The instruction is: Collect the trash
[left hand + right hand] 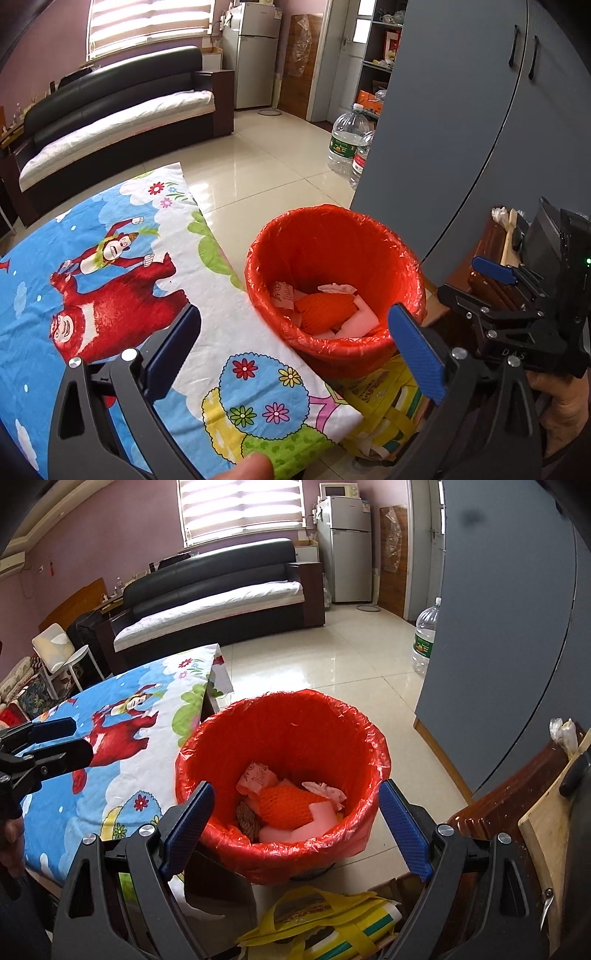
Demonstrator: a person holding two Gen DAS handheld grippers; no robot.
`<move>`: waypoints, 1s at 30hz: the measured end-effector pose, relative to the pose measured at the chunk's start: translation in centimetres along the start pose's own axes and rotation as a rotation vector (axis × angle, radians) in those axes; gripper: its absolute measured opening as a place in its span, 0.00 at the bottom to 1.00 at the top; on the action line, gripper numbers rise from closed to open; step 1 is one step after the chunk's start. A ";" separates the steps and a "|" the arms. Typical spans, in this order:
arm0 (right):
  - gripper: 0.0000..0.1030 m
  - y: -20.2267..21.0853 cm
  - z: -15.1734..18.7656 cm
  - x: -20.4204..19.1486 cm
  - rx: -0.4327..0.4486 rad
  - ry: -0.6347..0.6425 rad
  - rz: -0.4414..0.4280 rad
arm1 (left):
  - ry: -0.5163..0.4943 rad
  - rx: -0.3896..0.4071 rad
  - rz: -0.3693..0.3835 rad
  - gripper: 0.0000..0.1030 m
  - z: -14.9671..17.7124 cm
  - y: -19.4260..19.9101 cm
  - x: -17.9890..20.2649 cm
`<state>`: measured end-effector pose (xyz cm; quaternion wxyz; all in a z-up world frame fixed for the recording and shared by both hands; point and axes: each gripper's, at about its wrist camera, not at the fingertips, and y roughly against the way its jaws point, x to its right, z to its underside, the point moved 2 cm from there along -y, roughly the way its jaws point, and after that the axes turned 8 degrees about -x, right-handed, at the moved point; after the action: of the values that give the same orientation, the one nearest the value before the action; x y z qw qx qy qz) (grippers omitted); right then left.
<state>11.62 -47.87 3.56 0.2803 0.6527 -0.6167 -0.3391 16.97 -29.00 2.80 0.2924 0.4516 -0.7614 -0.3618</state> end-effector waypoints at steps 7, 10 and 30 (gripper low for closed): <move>0.82 -0.4 0.5 0.0 -0.004 0.011 -0.024 | -0.002 -0.013 -0.031 0.95 0.4 -1.1 0.8; 0.82 -0.3 0.4 0.1 0.004 0.009 -0.034 | -0.005 -0.015 -0.035 0.95 0.4 -1.3 1.0; 0.82 -0.3 0.2 0.4 0.015 0.006 -0.039 | 0.004 -0.015 -0.040 0.95 0.3 -1.3 1.2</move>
<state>11.62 -48.21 3.12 0.2707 0.6677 -0.6057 -0.3377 16.83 -30.46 1.69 0.2901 0.4653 -0.7487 -0.3726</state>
